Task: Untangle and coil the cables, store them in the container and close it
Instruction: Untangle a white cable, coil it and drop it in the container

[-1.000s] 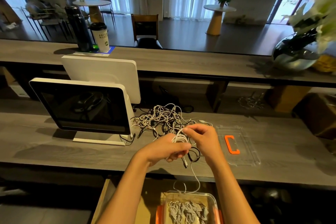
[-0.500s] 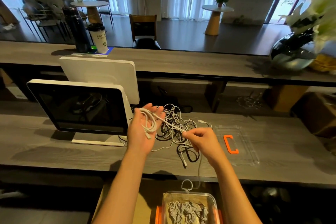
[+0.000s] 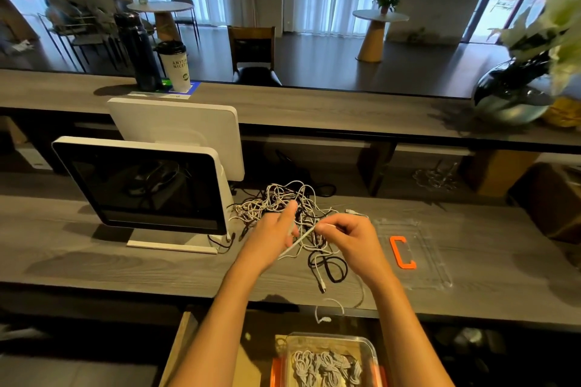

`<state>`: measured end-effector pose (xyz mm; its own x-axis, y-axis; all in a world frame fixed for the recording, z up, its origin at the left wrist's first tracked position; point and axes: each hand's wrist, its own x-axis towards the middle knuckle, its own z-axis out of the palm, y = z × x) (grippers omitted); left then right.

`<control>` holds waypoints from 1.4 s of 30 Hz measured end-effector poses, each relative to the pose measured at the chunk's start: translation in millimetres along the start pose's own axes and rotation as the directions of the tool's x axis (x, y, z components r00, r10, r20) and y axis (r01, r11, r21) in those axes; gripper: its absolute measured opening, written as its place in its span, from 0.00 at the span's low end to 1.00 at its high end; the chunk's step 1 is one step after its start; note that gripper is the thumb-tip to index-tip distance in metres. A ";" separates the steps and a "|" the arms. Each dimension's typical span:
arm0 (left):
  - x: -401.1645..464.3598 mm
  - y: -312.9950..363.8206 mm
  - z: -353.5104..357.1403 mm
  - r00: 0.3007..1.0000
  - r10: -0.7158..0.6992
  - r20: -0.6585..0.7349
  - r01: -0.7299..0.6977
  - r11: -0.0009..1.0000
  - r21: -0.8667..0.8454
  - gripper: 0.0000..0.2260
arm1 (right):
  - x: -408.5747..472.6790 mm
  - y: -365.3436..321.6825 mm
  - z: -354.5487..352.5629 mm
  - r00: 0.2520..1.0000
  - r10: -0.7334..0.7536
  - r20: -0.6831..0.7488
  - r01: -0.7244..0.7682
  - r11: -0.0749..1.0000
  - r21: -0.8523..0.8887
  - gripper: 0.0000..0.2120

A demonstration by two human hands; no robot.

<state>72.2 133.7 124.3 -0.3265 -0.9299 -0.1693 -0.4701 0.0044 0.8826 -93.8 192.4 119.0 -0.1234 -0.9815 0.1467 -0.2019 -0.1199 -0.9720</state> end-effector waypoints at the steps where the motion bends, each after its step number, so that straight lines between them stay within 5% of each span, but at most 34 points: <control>1: -2.0 -0.5 1.2 0.993 -0.010 0.120 0.011 1.000 0.000 0.34 | 1.2 0.4 1.4 0.999 -0.005 -0.039 0.005 1.000 0.005 0.06; 5: -7.9 -2.3 4.8 0.850 -0.017 0.527 0.041 0.999 -0.035 0.25 | 2.1 5.5 2.3 0.995 0.012 -0.099 -0.010 1.000 0.021 0.05; 8: -8.3 -2.9 3.4 0.781 0.051 0.623 0.005 0.996 -0.088 0.12 | 1.0 10.8 1.1 0.996 0.062 -0.059 -0.060 0.998 0.035 0.02; 13: -6.8 -7.8 -2.3 0.856 0.075 0.511 0.036 0.978 -0.205 0.17 | 0.0 13.6 -0.9 0.994 0.091 -0.056 -0.088 0.995 0.045 0.04; 17: -4.8 -3.6 0.1 0.986 0.023 0.164 0.047 0.912 -0.408 0.21 | -1.1 16.5 -4.2 0.985 0.152 -0.085 -0.149 0.988 0.033 0.05; 20: 5.8 -5.0 -3.2 0.981 -0.119 -0.154 -0.013 0.751 -0.661 0.19 | -2.8 21.5 -10.2 0.979 0.178 -0.104 -0.179 0.984 0.001 0.07; 22: 8.7 -5.0 -7.1 0.978 -0.139 -0.156 -0.063 0.514 -0.855 0.19 | -4.2 21.9 -11.2 0.981 0.182 -0.061 -0.181 0.983 0.014 0.07; 24: 8.4 -3.0 -12.7 0.985 -0.136 -0.104 -0.079 0.175 -0.981 0.21 | -4.1 21.0 -9.4 0.985 0.175 -0.008 -0.175 0.984 0.025 0.07; 26: 9.4 -2.1 -18.0 0.976 -0.178 -0.123 -0.115 0.058 -0.992 0.20 | -3.8 20.8 -9.2 0.985 0.170 0.021 -0.170 0.985 0.018 0.08; 27: 10.5 -3.3 -19.4 0.961 -0.216 -0.172 -0.142 0.145 -0.979 0.19 | -4.1 20.6 -9.7 0.986 0.163 0.040 -0.163 0.986 0.013 0.07; 29: 11.2 -6.6 -18.3 0.911 -0.243 -0.333 -0.169 0.517 -0.839 0.19 | -5.6 18.2 -10.6 0.986 0.130 0.105 -0.128 0.992 -0.022 0.07; 31: 9.7 -7.7 -12.9 0.886 -0.139 -0.441 -0.128 0.843 -0.523 0.18 | -6.5 14.6 -9.5 0.980 0.095 0.177 -0.085 0.994 -0.063 0.06; 32: 9.7 -8.9 -8.6 0.903 -0.066 -0.423 -0.100 0.928 -0.359 0.18 | -6.3 12.8 -8.2 0.977 0.079 0.197 -0.067 0.996 -0.064 0.06; 34: 8.3 -7.9 -2.0 0.964 0.016 -0.267 -0.052 0.990 -0.131 0.22 | -4.5 9.6 -5.4 0.982 0.037 0.185 -0.033 0.999 -0.025 0.07; 37: 3.6 -4.2 2.5 0.998 -0.013 0.057 0.015 0.999 -0.047 0.36 | -1.3 5.8 -1.7 0.996 -0.003 0.084 0.002 1.000 0.022 0.08; 42: -6.3 -4.7 4.0 0.819 -0.061 0.571 0.129 0.989 -0.079 0.28 | -0.4 11.1 4.1 0.998 0.021 -0.056 -0.019 0.999 0.042 0.02</control>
<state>73.2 141.0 119.6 -0.7065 -0.5519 -0.4431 -0.4422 -0.1446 0.8852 -92.0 190.8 107.5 -0.1819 -0.9739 0.1360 -0.1584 -0.1075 -0.9815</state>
